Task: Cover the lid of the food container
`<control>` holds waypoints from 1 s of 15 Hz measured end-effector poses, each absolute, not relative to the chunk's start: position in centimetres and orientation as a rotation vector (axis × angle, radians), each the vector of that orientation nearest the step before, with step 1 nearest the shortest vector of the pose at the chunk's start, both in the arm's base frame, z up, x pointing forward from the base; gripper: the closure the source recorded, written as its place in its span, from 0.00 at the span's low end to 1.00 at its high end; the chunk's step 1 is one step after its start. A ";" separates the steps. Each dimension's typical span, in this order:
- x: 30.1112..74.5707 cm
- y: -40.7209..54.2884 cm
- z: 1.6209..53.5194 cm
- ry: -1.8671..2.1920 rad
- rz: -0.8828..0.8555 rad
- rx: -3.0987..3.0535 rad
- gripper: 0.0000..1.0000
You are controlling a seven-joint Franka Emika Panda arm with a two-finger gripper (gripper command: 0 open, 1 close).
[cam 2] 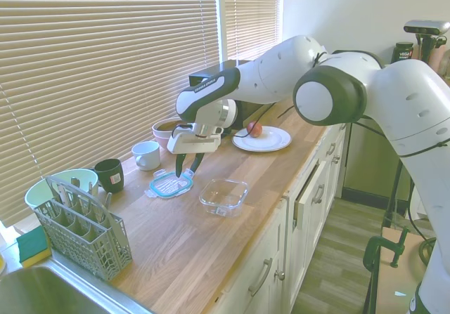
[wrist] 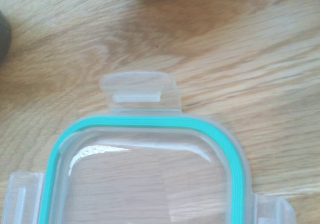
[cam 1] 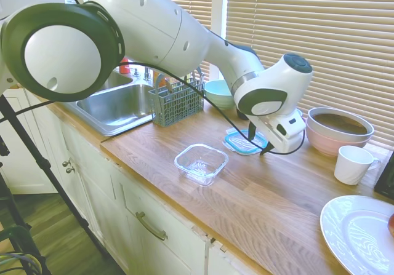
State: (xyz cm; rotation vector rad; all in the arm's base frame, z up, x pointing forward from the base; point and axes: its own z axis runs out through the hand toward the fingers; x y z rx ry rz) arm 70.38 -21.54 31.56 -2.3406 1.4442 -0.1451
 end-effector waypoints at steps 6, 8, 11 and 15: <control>70.1 -22.5 31.0 1.469 -0.141 -2.313 1.00; 70.2 -22.3 30.9 1.468 -0.136 -2.296 1.00; 70.3 -22.1 30.7 1.467 -0.131 -2.279 1.00; 70.2 -22.3 30.6 1.465 -0.131 -2.266 1.00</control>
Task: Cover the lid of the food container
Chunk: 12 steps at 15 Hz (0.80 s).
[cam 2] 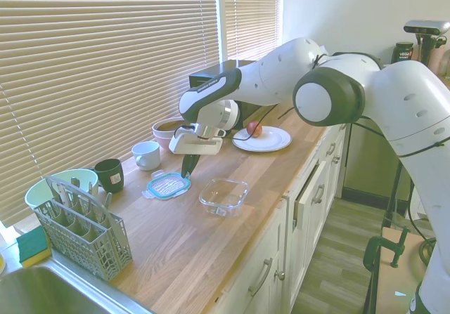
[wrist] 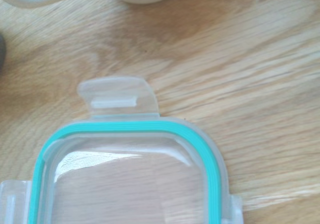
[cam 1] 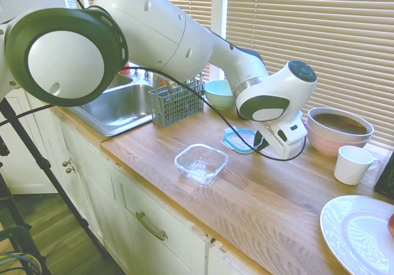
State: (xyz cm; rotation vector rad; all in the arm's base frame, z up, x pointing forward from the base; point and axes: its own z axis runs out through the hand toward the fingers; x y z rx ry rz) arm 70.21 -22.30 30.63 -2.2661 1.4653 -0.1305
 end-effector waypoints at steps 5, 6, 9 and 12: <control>69.7 -22.9 30.9 1.474 -0.176 -2.267 1.00; 69.1 -23.5 31.1 1.483 -0.193 -2.272 1.00; 66.9 -25.5 33.7 1.507 -0.239 -2.279 1.00; 64.6 -26.3 37.2 1.513 -0.283 -2.290 1.00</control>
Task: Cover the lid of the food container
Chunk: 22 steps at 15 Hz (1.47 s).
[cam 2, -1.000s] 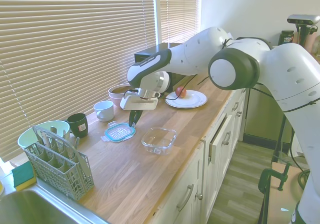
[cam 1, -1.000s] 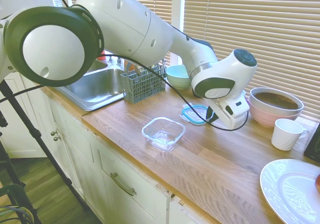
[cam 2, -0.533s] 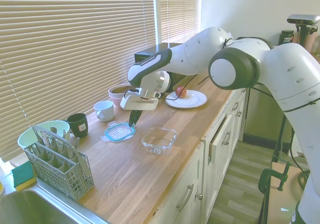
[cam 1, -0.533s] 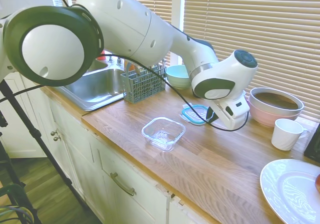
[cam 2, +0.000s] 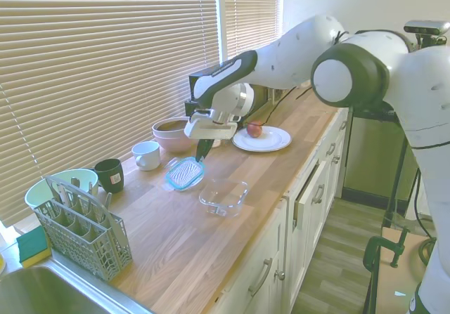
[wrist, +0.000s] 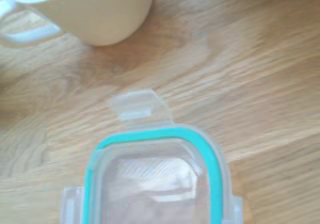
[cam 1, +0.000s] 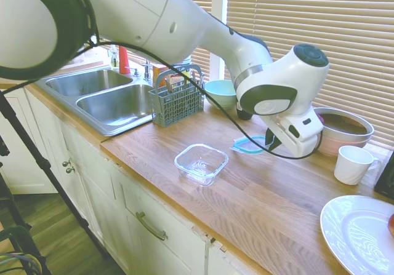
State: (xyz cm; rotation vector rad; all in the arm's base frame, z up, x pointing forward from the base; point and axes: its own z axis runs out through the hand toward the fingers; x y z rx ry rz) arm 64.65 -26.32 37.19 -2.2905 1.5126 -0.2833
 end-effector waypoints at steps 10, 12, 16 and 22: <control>56.7 -30.1 43.9 1.550 -0.384 -2.363 1.00; 55.8 -29.9 45.9 1.518 -0.419 -2.425 1.00; 54.1 -27.1 49.5 1.396 -0.454 -2.580 1.00; 53.8 -21.9 50.7 1.223 -0.449 -2.767 1.00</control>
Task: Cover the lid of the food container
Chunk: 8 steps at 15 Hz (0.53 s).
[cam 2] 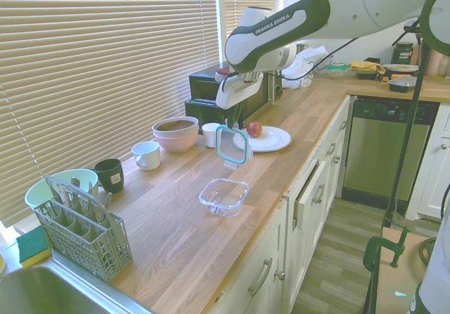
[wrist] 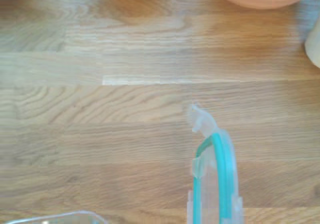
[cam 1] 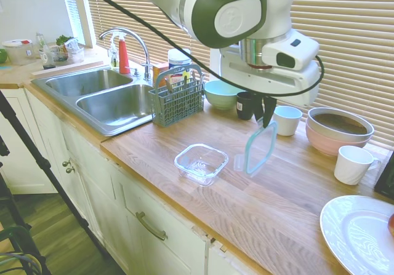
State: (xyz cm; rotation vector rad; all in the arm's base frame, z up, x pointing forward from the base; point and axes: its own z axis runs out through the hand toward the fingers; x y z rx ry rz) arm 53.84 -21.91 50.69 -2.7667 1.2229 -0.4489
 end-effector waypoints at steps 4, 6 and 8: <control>54.4 -18.6 50.3 1.118 -0.419 -2.852 1.00; 54.7 -16.9 50.2 1.068 -0.415 -2.894 1.00; 54.5 -15.1 50.0 1.032 -0.410 -2.930 1.00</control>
